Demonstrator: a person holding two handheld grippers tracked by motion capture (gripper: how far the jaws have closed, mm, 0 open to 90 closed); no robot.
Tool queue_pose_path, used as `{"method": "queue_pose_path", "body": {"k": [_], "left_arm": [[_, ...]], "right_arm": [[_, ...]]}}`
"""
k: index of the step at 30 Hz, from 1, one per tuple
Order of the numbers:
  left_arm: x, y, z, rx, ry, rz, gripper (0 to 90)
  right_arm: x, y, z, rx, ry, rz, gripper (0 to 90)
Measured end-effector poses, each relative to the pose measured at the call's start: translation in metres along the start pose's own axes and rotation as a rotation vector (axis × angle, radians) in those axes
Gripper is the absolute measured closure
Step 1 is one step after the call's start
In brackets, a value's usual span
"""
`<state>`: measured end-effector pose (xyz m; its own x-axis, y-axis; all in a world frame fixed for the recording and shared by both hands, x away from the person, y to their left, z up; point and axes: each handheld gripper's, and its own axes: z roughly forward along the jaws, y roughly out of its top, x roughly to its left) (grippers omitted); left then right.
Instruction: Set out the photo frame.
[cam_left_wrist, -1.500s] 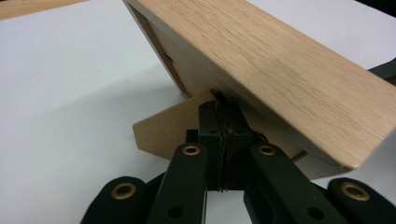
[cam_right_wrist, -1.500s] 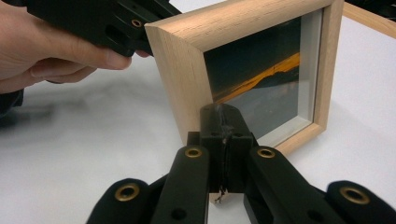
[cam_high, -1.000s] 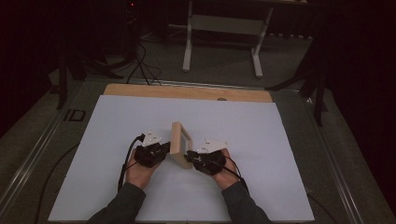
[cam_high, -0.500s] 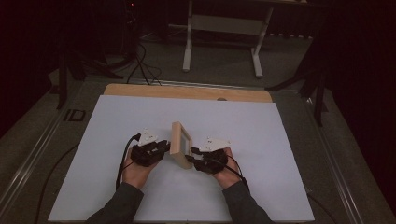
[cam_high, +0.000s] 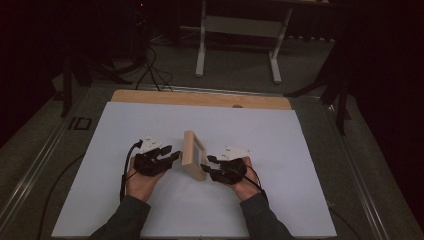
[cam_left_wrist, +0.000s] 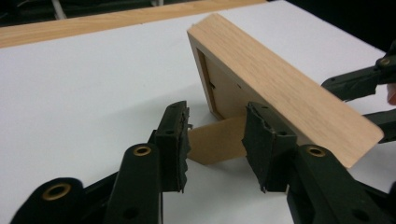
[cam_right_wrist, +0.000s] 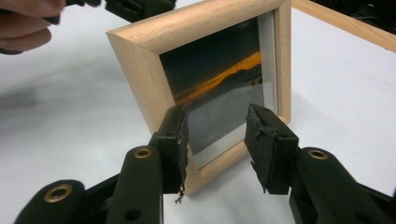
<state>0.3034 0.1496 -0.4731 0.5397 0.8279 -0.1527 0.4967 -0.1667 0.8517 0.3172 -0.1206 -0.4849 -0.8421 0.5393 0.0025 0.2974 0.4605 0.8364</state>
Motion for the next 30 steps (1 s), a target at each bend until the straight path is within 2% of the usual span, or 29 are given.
{"method": "queue_pose_path", "body": {"k": [4,12,20,30], "left_arm": [[0.002,0.002,-0.005,-0.015,-0.002,-0.028,55.9],[0.0,0.008,-0.014,-0.047,-0.004,-0.038,51.5],[-0.01,0.013,-0.017,-0.058,-0.027,-0.015,46.7],[-0.022,0.015,-0.014,-0.047,-0.061,0.006,40.2]], "right_arm": [[-0.001,0.0,-0.001,-0.001,-0.003,0.004,58.1],[-0.003,0.0,-0.003,-0.005,-0.013,0.005,57.8],[-0.005,0.0,-0.005,-0.01,-0.021,0.01,57.1],[-0.006,0.0,-0.005,-0.013,-0.023,0.011,56.8]]}}
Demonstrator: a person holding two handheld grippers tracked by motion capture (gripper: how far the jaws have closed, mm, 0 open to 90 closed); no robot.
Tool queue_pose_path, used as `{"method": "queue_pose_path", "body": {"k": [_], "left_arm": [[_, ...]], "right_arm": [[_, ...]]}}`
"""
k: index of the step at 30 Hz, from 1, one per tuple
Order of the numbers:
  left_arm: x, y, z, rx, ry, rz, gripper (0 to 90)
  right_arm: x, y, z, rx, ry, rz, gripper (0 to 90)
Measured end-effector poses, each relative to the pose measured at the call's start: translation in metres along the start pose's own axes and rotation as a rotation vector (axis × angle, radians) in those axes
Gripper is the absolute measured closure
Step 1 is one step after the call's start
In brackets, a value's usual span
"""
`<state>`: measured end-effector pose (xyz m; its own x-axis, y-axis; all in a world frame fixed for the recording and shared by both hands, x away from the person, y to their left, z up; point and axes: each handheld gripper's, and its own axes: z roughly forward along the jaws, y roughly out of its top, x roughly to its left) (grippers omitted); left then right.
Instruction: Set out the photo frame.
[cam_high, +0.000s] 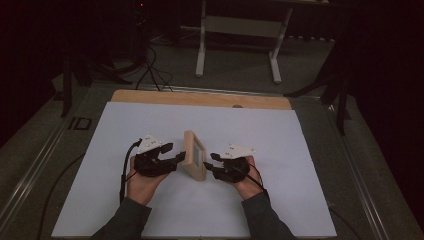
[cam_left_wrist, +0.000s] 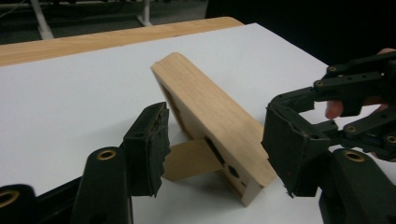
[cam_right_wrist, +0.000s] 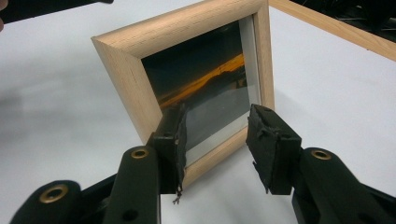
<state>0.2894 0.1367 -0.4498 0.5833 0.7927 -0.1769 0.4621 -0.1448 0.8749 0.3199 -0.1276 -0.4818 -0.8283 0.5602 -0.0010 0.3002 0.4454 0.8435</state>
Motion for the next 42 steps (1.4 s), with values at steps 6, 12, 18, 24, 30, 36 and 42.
{"method": "queue_pose_path", "body": {"k": [6,12,18,24,30,36,42], "left_arm": [[-0.007,0.001,0.002,0.002,0.001,0.003,32.9],[-0.013,-0.001,0.009,0.027,-0.003,0.015,28.4],[-0.018,-0.003,0.017,0.046,0.006,0.013,25.8],[-0.021,-0.006,0.025,0.071,0.012,0.014,24.8],[-0.021,-0.009,0.031,0.091,0.014,0.003,26.6],[-0.018,-0.013,0.037,0.11,0.006,-0.013,28.9],[-0.018,-0.014,0.04,0.116,-0.001,-0.019,30.5]], "right_arm": [[0.0,0.0,-0.001,0.0,-0.001,0.0,56.7],[-0.001,0.0,-0.001,-0.001,-0.004,0.002,56.7],[-0.001,0.0,-0.001,0.0,-0.005,0.001,56.5],[-0.002,0.0,-0.002,-0.005,-0.008,0.006,56.4],[-0.003,0.0,-0.003,-0.008,-0.009,0.004,56.2],[-0.003,0.0,-0.003,-0.006,-0.011,0.006,56.0],[-0.003,0.0,-0.003,-0.005,-0.012,0.009,55.9]]}}
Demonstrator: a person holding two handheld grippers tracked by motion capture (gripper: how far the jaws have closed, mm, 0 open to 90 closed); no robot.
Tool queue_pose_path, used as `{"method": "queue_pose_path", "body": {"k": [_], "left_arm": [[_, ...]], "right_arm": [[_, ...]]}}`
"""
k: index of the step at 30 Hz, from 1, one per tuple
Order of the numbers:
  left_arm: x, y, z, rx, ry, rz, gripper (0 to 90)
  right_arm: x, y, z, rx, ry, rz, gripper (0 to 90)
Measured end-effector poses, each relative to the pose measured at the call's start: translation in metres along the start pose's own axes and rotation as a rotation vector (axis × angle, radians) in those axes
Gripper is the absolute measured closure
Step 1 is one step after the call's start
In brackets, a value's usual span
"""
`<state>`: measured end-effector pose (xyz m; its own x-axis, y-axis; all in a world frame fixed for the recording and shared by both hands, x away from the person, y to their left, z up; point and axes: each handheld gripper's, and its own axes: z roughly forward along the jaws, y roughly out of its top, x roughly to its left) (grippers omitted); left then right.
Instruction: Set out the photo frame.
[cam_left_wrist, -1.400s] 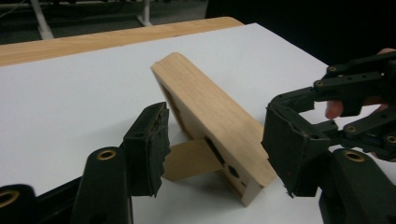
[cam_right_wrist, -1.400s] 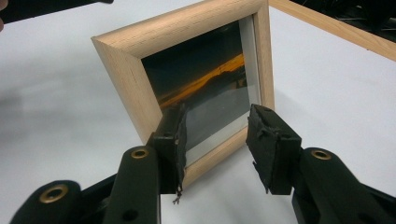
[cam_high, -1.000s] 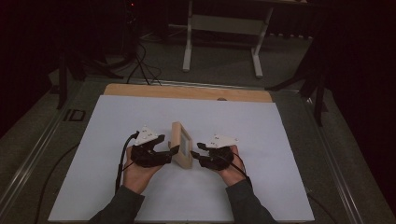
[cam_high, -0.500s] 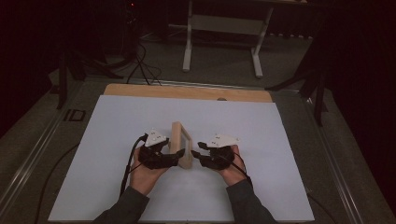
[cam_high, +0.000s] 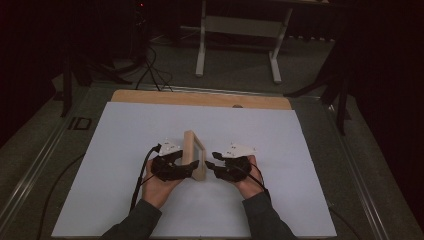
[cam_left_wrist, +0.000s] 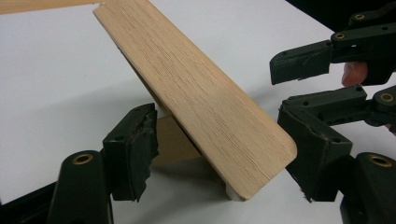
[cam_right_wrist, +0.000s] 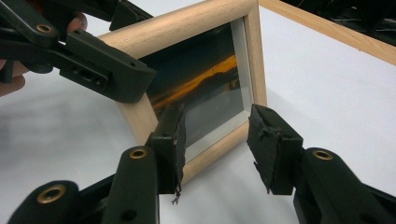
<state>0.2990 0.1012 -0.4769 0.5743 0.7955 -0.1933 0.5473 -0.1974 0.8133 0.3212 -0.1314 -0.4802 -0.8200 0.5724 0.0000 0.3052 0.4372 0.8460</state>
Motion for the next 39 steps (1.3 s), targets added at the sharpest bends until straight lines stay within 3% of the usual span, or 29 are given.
{"method": "queue_pose_path", "body": {"k": [14,39], "left_arm": [[0.0006,-0.0007,0.003,0.006,-0.021,-0.019,36.1],[0.0007,0.0001,0.0017,0.019,-0.031,-0.027,44.0]], "right_arm": [[0.0002,-0.0001,-0.0001,0.005,-0.012,-0.015,55.5],[-0.0064,0.0019,-0.0085,-0.022,-0.036,0.008,54.6]]}}
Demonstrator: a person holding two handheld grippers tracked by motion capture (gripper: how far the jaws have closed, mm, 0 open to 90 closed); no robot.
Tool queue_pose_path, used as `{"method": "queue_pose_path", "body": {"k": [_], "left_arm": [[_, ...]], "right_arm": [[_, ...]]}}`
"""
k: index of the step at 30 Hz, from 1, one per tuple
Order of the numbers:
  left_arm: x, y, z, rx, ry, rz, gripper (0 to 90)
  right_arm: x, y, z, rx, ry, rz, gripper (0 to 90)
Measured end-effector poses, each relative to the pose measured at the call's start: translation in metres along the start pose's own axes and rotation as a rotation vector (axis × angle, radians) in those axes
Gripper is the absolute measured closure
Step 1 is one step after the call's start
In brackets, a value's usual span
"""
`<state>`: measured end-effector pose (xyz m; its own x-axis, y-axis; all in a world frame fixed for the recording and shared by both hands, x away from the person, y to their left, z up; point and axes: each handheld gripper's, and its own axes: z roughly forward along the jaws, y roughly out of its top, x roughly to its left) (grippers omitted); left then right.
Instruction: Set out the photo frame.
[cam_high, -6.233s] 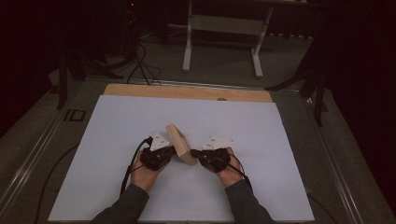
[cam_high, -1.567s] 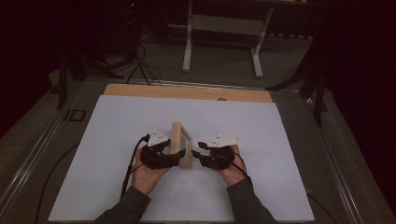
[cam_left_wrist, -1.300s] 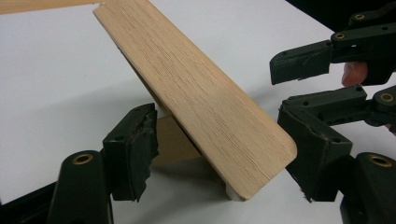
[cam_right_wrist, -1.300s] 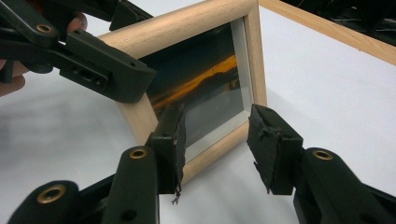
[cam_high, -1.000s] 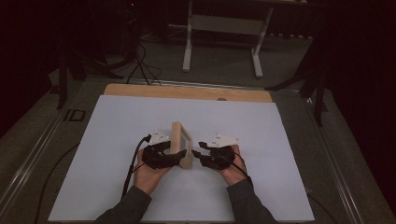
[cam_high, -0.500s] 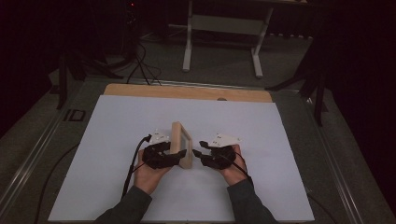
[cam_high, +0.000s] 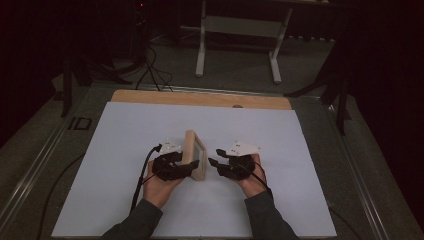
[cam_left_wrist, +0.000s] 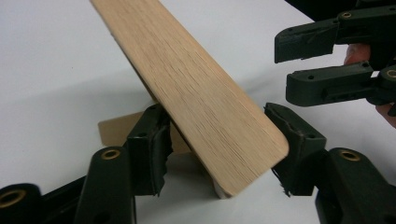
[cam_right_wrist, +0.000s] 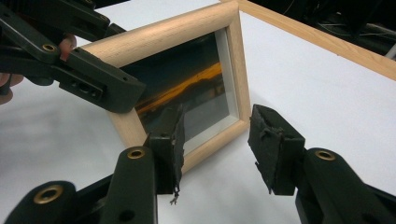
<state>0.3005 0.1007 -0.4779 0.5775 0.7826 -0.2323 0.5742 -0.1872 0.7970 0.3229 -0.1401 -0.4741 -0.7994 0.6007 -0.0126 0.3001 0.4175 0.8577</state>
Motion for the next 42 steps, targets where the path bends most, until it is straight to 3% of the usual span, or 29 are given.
{"method": "queue_pose_path", "body": {"k": [21,36,42], "left_arm": [[-0.002,0.001,-0.003,-0.006,-0.001,0.012,57.2],[-0.01,0.001,-0.002,0.005,-0.003,0.066,60.6],[-0.015,0.0,-0.001,0.005,0.001,0.108,60.7]], "right_arm": [[-0.007,0.002,-0.009,-0.033,-0.022,0.018,53.9],[-0.013,0.005,-0.018,-0.063,-0.049,0.031,58.1],[-0.013,0.006,-0.02,-0.076,-0.066,0.03,65.5]]}}
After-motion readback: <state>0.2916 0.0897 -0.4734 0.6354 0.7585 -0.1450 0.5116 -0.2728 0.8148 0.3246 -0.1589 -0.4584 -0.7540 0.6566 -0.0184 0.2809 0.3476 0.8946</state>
